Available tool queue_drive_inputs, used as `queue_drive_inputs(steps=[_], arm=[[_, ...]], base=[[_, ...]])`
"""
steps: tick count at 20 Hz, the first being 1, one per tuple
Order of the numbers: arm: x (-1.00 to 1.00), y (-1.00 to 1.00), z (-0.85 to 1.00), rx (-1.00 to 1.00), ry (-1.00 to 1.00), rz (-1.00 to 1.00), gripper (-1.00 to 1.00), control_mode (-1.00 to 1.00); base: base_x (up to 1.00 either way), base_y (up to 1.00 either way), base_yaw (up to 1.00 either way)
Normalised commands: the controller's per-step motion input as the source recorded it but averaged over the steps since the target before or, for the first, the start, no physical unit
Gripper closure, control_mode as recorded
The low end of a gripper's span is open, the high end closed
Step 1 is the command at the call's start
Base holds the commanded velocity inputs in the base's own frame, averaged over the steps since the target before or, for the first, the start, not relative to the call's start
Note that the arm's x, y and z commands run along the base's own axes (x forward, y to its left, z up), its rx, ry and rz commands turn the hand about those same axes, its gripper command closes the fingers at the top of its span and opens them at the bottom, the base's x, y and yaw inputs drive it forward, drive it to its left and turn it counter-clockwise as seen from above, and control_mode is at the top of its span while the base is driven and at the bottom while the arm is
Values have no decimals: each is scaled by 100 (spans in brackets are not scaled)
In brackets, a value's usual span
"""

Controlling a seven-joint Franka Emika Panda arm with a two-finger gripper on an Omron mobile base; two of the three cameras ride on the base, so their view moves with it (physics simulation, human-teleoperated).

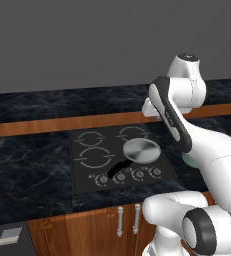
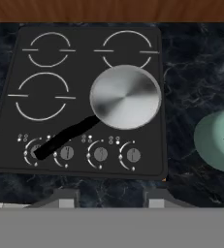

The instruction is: Pick the kettle from the counter and place it on a stove burner. Then turn the burner on.

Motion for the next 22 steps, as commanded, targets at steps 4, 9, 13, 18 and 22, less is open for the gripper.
queue_drive_inputs(steps=[4,9,13,18,22], arm=[[-6,0,0,0,-2,0,-100,-100],[-44,-16,0,0,-5,-3,-100,-100],[-36,-27,0,0,0,-22,-100,-100],[-29,-45,0,3,2,-34,-100,-100],[-6,-63,0,4,9,-37,-100,-100]], base=[[0,0,0],[0,0,0],[0,0,0],[0,0,0],[0,0,0]])
